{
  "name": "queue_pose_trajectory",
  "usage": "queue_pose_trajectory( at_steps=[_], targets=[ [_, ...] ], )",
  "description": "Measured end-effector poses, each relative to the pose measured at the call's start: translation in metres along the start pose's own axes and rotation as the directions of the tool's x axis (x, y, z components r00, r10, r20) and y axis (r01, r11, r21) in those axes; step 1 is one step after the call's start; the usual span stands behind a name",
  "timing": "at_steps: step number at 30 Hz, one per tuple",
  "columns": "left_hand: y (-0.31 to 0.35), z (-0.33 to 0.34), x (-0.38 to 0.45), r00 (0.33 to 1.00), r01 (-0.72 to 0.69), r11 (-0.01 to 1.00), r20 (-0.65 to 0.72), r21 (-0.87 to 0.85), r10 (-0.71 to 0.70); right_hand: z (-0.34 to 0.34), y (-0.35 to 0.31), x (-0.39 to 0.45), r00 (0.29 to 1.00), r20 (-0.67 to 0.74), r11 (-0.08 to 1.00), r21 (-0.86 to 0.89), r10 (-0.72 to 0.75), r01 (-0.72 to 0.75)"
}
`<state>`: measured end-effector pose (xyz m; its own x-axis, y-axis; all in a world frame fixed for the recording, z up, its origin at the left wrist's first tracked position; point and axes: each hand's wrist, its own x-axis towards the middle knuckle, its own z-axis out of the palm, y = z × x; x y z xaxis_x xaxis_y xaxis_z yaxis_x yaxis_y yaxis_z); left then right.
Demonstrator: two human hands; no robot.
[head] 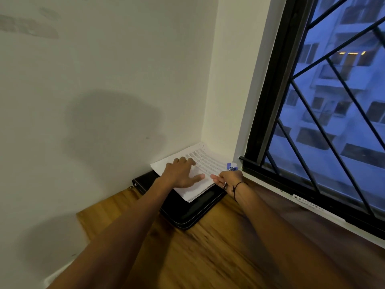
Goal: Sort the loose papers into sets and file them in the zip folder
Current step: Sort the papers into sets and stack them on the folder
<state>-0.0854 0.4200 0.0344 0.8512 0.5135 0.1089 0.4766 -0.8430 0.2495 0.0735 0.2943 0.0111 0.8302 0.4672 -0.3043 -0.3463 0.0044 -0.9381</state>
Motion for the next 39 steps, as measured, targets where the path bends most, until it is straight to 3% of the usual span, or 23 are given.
queue_pose_trajectory(
  at_steps=[2, 6, 13, 19, 24, 30, 34, 39],
  targets=[
    [0.004, 0.007, -0.005, 0.996, -0.079, 0.996, 0.051, 0.036, 0.077, 0.003, 0.003, 0.002, 0.998, -0.019, 0.998, -0.037, -0.061, 0.06],
    [-0.003, 0.021, -0.008, 0.987, -0.145, 0.983, 0.09, 0.116, 0.135, 0.0, 0.001, 0.003, 0.965, -0.118, 0.923, -0.34, -0.233, 0.182],
    [0.001, 0.033, -0.009, 0.984, -0.159, 0.985, -0.067, 0.069, 0.163, 0.003, -0.009, 0.006, 0.932, -0.079, 0.725, -0.653, -0.354, 0.22],
    [-0.019, 0.027, -0.017, 0.978, -0.005, 0.994, -0.21, -0.113, -0.019, 0.034, -0.025, -0.007, 0.913, 0.127, 0.477, -0.82, -0.388, 0.317],
    [-0.056, 0.023, -0.031, 0.917, 0.131, 0.974, -0.35, -0.184, -0.19, 0.059, -0.026, -0.006, 0.879, 0.256, 0.311, -0.865, -0.402, 0.394],
    [-0.077, 0.029, -0.044, 0.833, 0.288, 0.935, -0.427, -0.207, -0.351, 0.066, -0.008, -0.002, 0.854, 0.335, 0.176, -0.886, -0.399, 0.43],
    [-0.071, 0.026, -0.039, 0.852, 0.345, 0.927, -0.367, -0.146, -0.374, 0.049, 0.004, -0.002, 0.897, 0.256, 0.097, -0.946, -0.361, 0.309],
    [-0.071, 0.015, -0.031, 0.904, 0.383, 0.914, -0.148, -0.138, -0.401, 0.012, 0.014, -0.007, 0.929, 0.222, 0.1, -0.96, -0.296, 0.261]
  ],
)
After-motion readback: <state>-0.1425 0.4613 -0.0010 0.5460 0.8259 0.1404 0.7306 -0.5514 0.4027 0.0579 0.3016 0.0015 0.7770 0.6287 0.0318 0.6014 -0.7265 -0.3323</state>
